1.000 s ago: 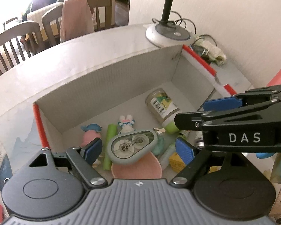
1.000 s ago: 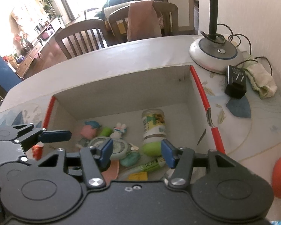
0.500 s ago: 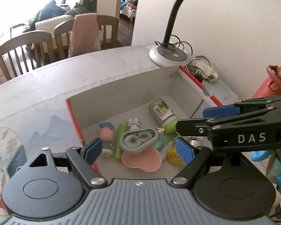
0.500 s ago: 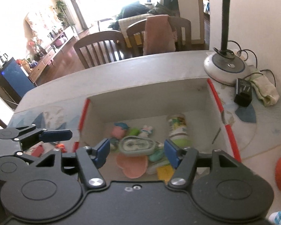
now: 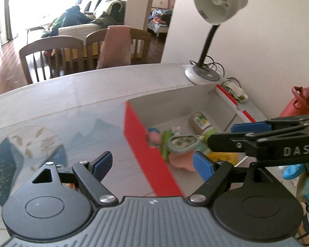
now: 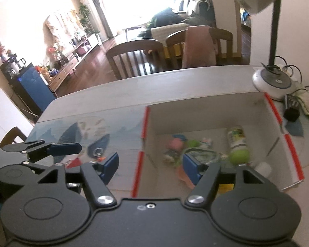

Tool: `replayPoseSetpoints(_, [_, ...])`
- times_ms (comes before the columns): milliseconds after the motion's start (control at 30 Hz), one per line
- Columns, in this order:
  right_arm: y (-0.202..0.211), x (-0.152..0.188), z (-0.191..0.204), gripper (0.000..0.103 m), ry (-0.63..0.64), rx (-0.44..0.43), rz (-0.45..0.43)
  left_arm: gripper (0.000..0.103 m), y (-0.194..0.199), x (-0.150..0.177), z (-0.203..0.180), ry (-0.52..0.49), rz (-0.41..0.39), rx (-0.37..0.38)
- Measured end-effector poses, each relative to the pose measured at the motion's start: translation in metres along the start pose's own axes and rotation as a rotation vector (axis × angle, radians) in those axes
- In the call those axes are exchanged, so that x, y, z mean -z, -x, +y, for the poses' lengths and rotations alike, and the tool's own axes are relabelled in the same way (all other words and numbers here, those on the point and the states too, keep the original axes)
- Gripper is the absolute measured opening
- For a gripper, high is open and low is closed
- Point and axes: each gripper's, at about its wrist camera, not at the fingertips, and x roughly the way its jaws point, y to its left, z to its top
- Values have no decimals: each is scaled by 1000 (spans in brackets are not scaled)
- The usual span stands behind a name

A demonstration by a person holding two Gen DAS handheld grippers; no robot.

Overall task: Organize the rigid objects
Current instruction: 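Withdraw both open tools from the box toward the pink clip and orange keychain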

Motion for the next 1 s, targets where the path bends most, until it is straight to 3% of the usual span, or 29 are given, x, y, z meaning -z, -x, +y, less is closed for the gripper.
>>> replayPoseSetpoints(400, [-11,15,63,74,30,-53,-22,85,46,29,72,62,-33,-44])
replayPoseSetpoints(733, [-23,26,103,87,52,-72,-59,86,69,43,112,75,-64,-55])
replayPoseSetpoints(1000, [-48,36,129,98,130,-36,-79,88,70,60,147,92,-57,-58])
